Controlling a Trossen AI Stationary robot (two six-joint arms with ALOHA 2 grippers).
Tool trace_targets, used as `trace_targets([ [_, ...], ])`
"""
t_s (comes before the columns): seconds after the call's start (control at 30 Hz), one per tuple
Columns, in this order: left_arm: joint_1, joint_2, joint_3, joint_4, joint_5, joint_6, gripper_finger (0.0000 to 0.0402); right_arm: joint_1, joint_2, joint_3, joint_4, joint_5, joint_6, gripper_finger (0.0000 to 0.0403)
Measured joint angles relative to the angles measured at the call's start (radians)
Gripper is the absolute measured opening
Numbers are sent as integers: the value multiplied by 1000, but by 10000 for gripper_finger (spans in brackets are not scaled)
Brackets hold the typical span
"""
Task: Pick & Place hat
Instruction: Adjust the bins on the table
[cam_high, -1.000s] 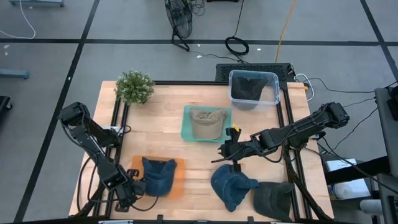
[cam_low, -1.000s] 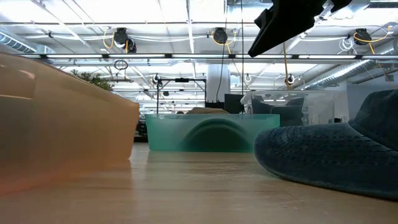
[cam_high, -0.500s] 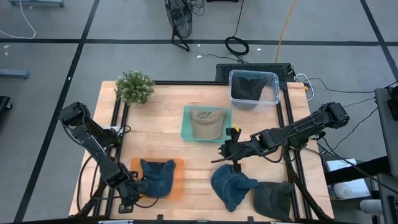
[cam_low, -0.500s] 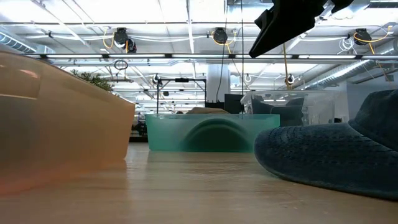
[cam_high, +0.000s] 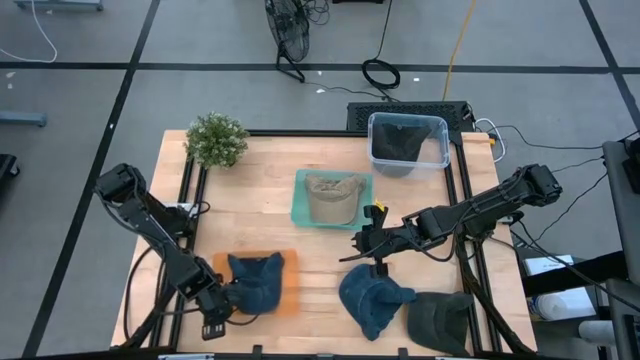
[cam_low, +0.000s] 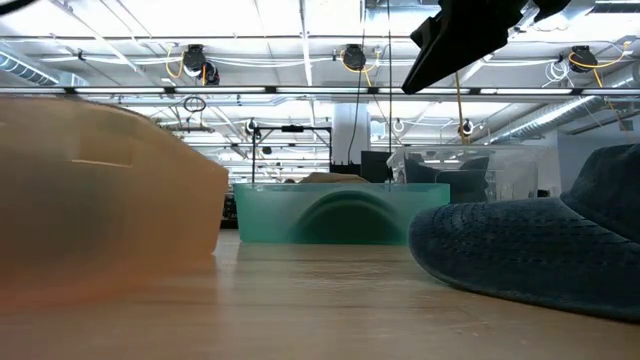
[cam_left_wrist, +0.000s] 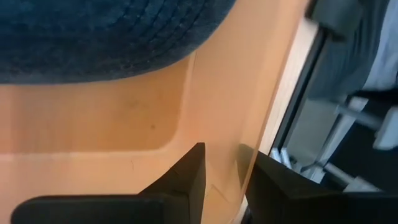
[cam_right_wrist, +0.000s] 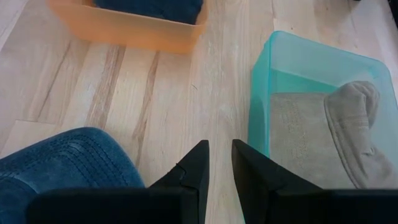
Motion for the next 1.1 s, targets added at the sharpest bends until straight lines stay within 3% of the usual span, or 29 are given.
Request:
trace_targets([
  [0.1, 14, 0, 0, 2, 11, -50, 102, 0, 0, 0, 0, 0, 0, 59],
  [0.33, 6, 0, 0, 12, 19, 23, 107, 0, 0, 0, -1, 0, 0, 59],
  [0.67, -21, 0, 0, -99, -13, 87, 179, 0, 0, 0, -1, 0, 0, 59],
  [1.1, -21, 0, 0, -107, -30, 94, 158, 0, 0, 0, -8, 0, 11, 59],
])
